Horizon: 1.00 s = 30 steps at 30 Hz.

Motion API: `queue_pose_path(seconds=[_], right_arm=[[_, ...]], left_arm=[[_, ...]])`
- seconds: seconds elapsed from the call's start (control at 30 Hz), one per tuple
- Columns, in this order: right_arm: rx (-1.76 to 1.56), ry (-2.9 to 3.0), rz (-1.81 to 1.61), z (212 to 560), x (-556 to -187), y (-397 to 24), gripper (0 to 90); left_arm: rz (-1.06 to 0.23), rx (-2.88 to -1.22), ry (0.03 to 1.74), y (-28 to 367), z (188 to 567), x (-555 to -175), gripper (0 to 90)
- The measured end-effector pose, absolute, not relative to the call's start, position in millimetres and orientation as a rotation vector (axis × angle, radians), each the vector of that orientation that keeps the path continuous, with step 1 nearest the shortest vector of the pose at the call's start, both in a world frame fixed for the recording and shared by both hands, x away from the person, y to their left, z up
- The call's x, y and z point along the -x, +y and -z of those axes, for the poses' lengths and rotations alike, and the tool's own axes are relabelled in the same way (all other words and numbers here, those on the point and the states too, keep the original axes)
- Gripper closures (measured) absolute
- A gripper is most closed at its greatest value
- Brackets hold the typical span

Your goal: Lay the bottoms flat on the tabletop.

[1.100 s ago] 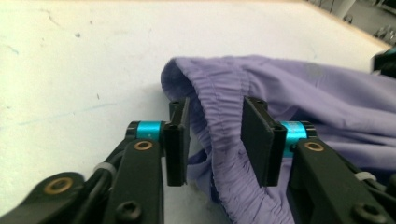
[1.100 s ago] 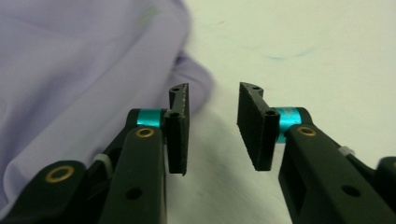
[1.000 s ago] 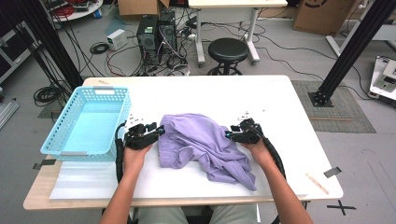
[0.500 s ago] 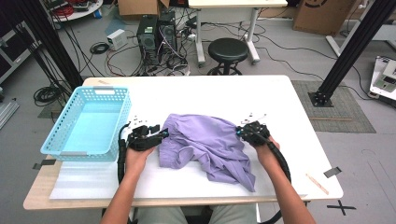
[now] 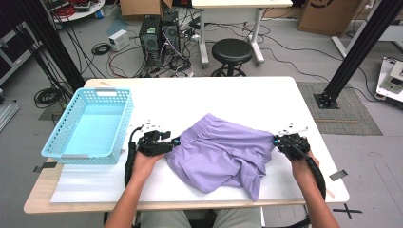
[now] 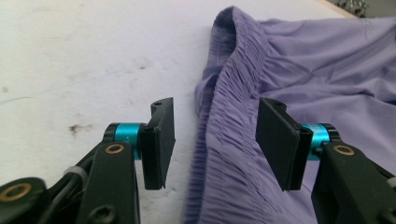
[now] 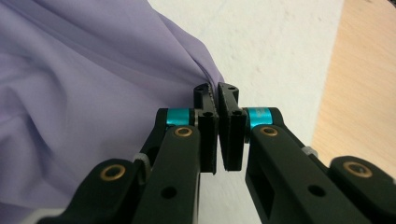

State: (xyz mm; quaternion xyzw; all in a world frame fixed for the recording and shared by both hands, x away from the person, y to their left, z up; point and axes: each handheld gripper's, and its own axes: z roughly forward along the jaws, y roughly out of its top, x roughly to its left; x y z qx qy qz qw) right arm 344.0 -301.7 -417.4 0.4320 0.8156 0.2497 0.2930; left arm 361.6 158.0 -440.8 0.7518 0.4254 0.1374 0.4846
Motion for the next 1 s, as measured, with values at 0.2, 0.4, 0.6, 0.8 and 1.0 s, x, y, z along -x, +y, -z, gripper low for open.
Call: queue_pose_path(seconds=[0.2, 0.4, 0.6, 0.8, 1.0], right_arm=[[-1.119, 2.199, -0.832, 412, -344, -302, 65.4], [-1.052, 2.274, -1.036, 407, -364, -271, 52.8], [-1.004, 2.366, -1.101, 407, -390, -239, 50.5], [-0.987, 2.435, -1.13, 409, -412, -214, 47.7], [-0.978, 2.534, -1.083, 419, -437, -187, 47.8]], left_arm=[[-0.365, -1.948, 1.048, 151, 447, -362, 47.3], [-0.4, -2.008, 1.033, 144, 449, -360, 60.8], [-0.433, -1.967, 1.048, 151, 446, -360, 80.6], [-0.442, -1.942, 1.05, 153, 444, -363, 85.7], [-0.48, -1.908, 1.075, 157, 439, -369, 86.9]])
